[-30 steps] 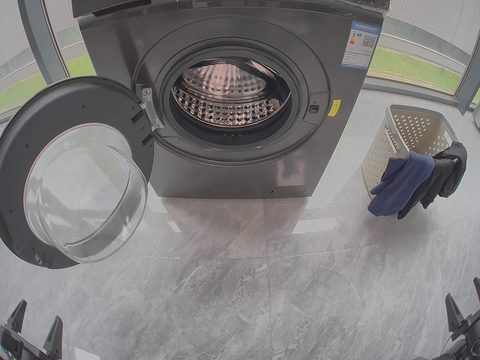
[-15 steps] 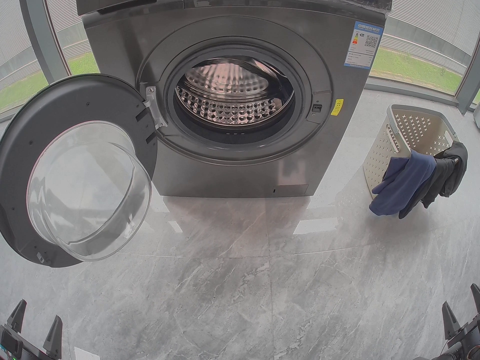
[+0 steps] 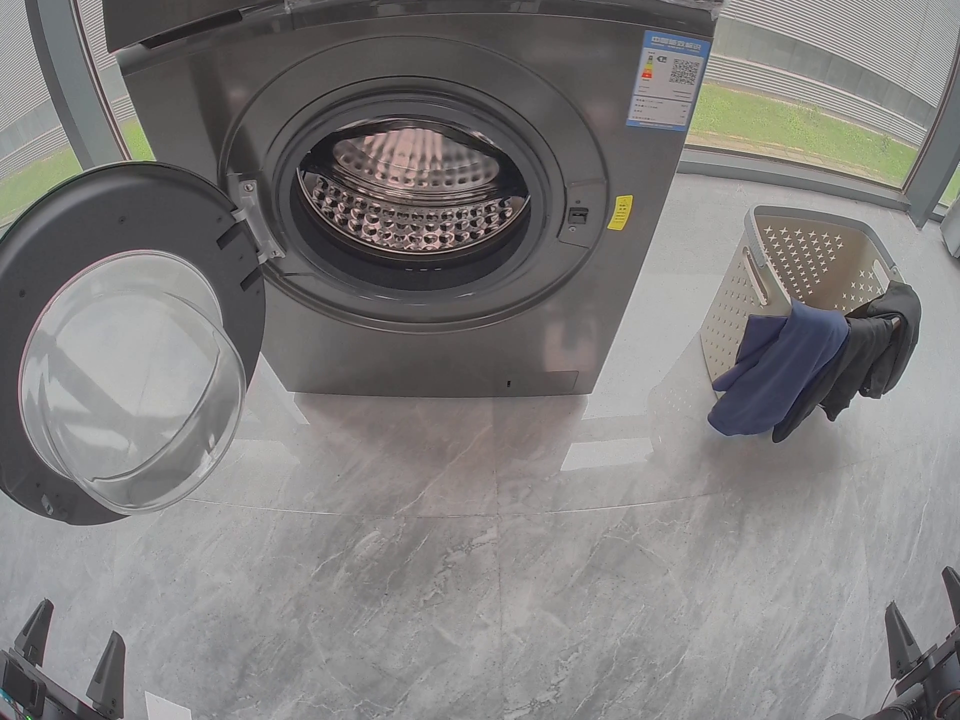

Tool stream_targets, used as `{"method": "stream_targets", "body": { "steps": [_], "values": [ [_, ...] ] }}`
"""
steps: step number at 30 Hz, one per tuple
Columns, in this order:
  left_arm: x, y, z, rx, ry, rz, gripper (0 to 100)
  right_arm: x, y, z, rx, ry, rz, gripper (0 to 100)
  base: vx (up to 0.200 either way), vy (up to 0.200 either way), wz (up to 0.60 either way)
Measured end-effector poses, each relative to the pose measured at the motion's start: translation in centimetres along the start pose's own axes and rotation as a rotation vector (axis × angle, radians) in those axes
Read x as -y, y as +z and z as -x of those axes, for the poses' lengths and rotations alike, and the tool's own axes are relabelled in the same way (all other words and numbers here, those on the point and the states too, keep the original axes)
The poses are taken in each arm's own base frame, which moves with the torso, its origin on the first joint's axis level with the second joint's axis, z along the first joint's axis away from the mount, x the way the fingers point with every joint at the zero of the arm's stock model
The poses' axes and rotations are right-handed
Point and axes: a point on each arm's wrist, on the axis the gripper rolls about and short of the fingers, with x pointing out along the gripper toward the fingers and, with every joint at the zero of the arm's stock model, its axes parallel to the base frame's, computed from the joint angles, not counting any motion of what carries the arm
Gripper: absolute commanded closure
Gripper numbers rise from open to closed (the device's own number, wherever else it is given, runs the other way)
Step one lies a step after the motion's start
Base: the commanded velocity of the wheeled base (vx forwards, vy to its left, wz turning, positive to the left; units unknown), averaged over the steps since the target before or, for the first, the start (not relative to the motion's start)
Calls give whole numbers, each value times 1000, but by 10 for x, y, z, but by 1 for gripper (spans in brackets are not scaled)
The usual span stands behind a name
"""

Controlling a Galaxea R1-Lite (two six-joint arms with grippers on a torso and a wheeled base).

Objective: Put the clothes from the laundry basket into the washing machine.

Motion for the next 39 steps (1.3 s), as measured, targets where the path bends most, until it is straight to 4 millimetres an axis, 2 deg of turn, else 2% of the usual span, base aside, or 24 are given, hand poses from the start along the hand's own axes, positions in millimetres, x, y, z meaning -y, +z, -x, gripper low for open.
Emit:
{"method": "stream_targets", "body": {
  "steps": [11, 14, 32, 39],
  "values": [
    [0, 0, 0, 0, 0, -1, 0, 0, 0, 0, 0, 1, 0, 0, 0, -200, 0],
    [0, 0, 0, 0, -1, 0, 0, 0, 0, 0, -1, 1, 0, 0, 0, 0, 0],
    [0, 0, 0, 0, -1, -1, 0, 0, 0, 0, -1, 0, 0, 0, 200, 0, 0],
    [0, 0, 0, 0, 0, 0, 0, 0, 0, 0, -2, -1, -1, 0, 0, -29, 0]
  ]
}}
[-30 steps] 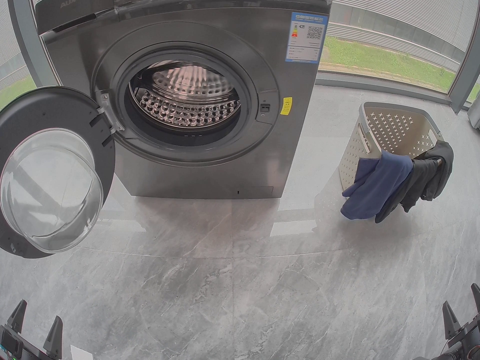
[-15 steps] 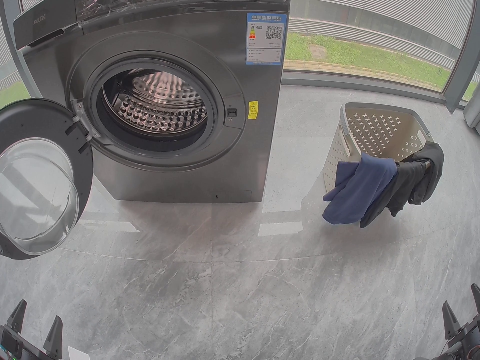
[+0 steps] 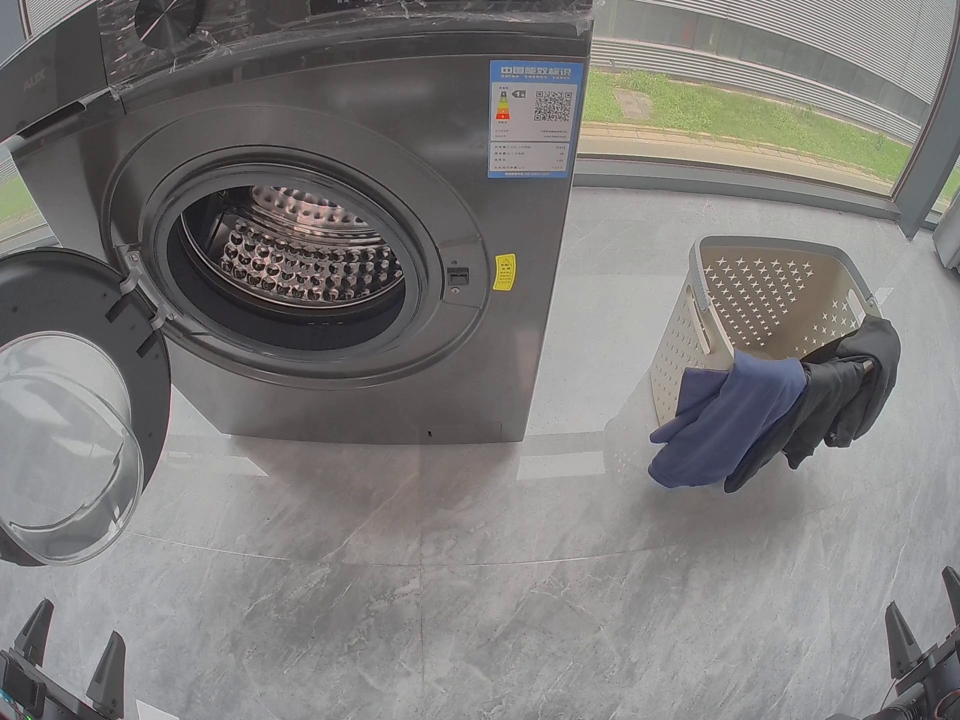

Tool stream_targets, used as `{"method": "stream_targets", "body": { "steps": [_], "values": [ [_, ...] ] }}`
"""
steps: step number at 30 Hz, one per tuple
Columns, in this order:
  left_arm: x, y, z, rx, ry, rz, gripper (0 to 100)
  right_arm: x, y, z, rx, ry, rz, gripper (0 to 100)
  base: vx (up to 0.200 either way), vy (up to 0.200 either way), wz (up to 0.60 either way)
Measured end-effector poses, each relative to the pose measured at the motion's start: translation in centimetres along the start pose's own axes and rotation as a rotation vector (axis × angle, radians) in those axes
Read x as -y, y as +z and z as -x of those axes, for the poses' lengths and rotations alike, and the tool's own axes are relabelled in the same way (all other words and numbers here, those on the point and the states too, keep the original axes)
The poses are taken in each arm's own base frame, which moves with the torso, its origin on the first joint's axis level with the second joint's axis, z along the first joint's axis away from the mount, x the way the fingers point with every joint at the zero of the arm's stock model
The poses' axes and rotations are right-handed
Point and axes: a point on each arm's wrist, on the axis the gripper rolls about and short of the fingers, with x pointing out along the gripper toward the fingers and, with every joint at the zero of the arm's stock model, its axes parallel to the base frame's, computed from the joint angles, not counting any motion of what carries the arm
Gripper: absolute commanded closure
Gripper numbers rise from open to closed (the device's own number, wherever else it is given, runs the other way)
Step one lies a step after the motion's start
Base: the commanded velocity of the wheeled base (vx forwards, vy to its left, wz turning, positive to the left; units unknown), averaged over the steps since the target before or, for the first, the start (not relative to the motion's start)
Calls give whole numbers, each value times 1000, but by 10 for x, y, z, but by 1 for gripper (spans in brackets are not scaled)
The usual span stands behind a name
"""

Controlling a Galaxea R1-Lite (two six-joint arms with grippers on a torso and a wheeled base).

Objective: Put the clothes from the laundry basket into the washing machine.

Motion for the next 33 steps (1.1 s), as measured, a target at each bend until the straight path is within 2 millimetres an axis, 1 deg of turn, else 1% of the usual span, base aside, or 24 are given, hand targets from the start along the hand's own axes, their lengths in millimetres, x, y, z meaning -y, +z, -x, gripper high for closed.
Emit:
{"method": "stream_targets", "body": {
  "steps": [33],
  "values": [
    [0, 0, 0, 0, 0, 0, 0, 0, 0, 0, -2, 0, 0, 0, 0, -200, 0]
  ]
}}
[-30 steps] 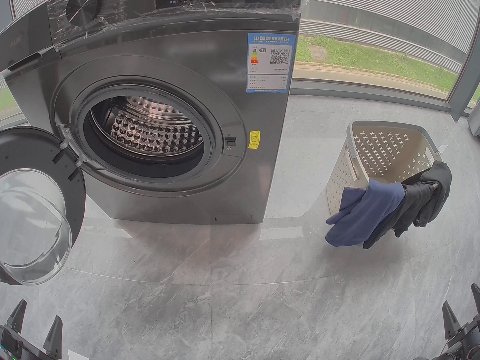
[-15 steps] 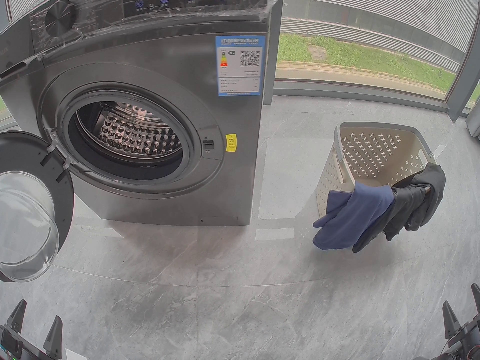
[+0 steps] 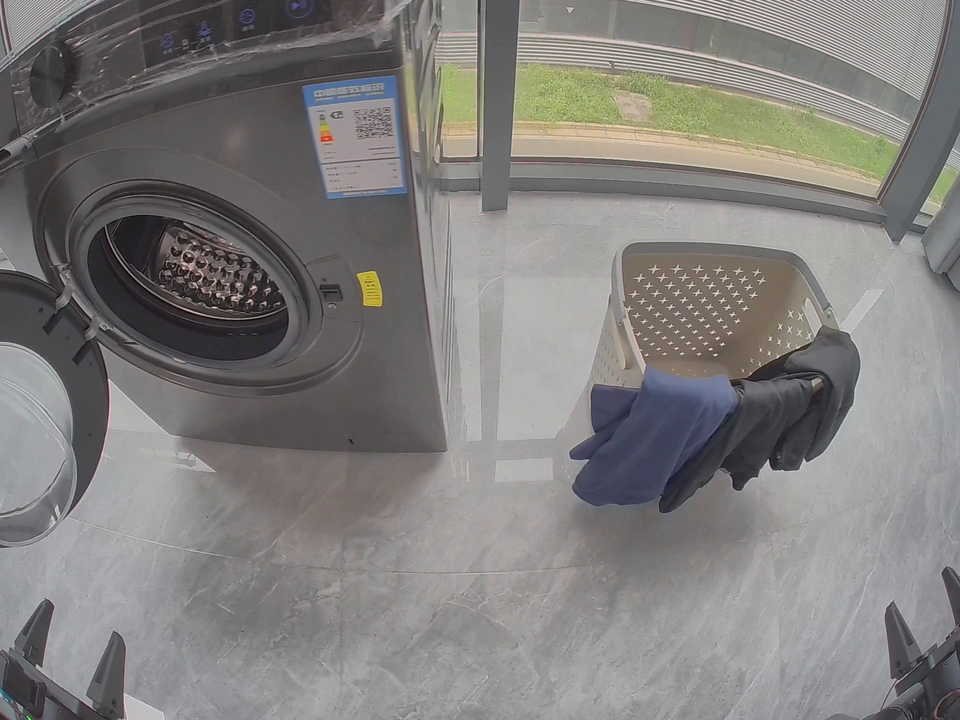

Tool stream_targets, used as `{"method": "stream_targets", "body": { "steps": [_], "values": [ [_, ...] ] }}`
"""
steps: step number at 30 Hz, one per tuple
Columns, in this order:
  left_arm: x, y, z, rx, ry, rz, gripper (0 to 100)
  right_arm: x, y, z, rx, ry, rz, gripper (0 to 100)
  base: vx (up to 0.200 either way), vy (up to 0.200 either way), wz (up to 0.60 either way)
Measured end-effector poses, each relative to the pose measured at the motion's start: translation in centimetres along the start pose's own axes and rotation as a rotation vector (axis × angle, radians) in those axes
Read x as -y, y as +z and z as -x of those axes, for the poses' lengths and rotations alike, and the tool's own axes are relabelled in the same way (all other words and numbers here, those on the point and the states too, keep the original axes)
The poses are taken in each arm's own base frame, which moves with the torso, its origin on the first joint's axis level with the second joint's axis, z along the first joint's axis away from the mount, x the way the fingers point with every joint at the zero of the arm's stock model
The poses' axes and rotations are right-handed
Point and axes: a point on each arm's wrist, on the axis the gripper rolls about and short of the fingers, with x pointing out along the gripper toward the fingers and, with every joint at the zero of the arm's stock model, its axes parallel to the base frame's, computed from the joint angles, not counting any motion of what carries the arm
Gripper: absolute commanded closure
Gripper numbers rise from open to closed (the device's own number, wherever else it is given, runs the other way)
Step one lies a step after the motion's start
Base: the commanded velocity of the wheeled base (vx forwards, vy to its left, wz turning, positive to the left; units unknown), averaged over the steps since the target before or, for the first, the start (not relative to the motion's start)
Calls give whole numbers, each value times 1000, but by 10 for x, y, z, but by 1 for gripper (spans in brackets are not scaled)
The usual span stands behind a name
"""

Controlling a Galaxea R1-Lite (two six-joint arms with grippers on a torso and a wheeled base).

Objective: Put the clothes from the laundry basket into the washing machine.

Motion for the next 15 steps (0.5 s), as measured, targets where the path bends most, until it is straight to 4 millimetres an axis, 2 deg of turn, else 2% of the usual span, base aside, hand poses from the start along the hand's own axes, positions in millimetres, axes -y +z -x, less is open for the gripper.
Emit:
{"method": "stream_targets", "body": {
  "steps": [15],
  "values": [
    [0, 0, 0, 0, 0, 0, 0, 0, 0, 0, 0, -4, 0, 0, 0, -200, 0]
  ]
}}
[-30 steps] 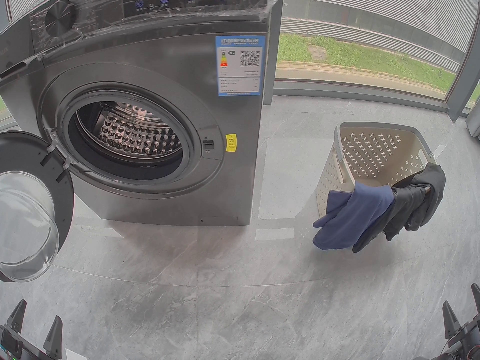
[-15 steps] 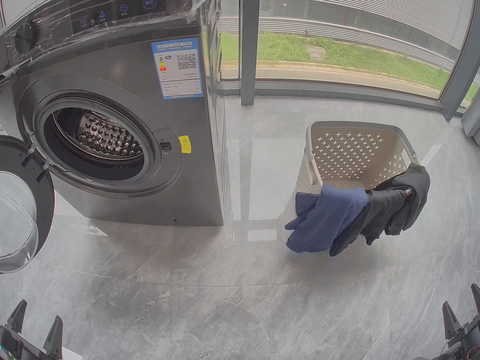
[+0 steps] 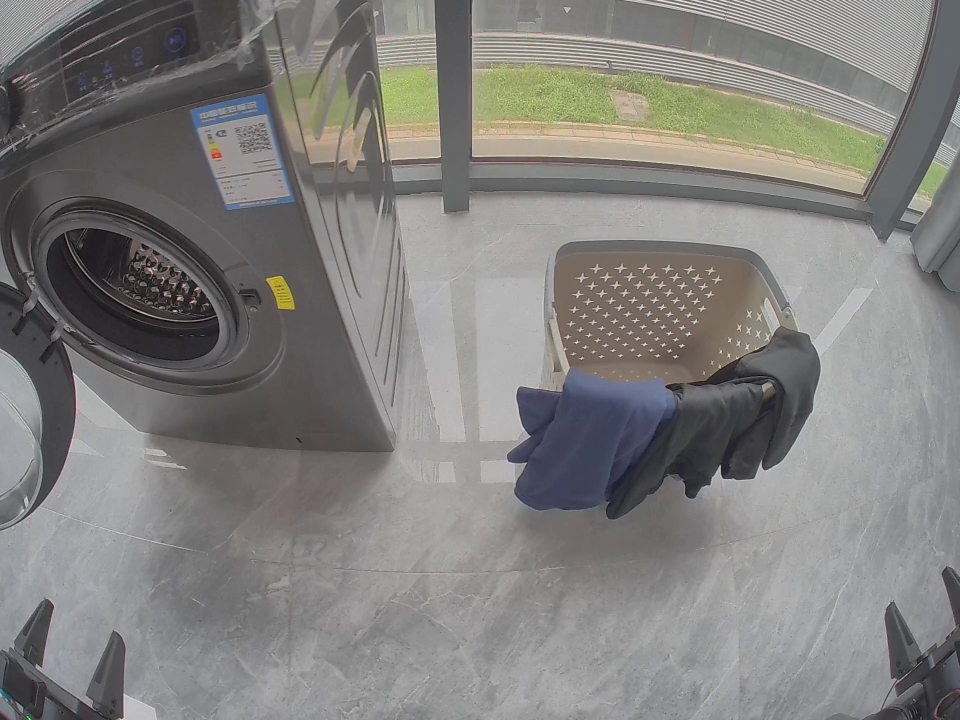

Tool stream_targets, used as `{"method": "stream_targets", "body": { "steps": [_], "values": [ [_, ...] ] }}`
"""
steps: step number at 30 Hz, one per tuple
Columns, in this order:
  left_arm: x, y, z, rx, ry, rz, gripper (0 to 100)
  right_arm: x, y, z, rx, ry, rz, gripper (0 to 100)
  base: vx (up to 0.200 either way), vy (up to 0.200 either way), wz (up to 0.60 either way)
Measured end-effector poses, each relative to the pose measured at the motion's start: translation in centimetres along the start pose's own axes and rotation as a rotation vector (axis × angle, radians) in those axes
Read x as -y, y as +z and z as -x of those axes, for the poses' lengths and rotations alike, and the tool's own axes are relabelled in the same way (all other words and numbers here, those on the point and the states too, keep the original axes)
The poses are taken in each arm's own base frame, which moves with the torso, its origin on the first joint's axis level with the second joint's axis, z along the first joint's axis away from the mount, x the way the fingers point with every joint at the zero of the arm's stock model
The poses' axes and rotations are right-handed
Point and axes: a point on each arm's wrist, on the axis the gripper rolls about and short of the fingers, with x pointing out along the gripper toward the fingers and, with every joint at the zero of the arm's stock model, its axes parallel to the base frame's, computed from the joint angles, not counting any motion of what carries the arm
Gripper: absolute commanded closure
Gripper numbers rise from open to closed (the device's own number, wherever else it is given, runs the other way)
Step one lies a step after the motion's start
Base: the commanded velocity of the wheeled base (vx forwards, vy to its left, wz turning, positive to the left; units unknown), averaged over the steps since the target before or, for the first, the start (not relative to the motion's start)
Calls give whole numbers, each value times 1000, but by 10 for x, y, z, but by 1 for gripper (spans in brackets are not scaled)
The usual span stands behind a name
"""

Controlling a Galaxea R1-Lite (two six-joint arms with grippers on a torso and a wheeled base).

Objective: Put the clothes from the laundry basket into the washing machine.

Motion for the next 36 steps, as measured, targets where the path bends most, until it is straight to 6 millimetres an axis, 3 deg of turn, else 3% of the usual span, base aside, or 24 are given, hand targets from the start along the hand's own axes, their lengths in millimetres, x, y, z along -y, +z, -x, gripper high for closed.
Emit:
{"method": "stream_targets", "body": {
  "steps": [17, 29, 36],
  "values": [
    [0, 0, 0, 0, 0, 0, 0, 0, 0, 0, 0, -2, 0, 0, 0, -200, 0],
    [0, 0, 0, 0, 0, 0, 0, 0, 0, 0, -1, -1, 0, 0, 0, 0, 0],
    [0, 0, 0, 0, 0, 0, 0, 0, 0, 0, 0, -1, 0, 0, 200, 0, 0]
  ]
}}
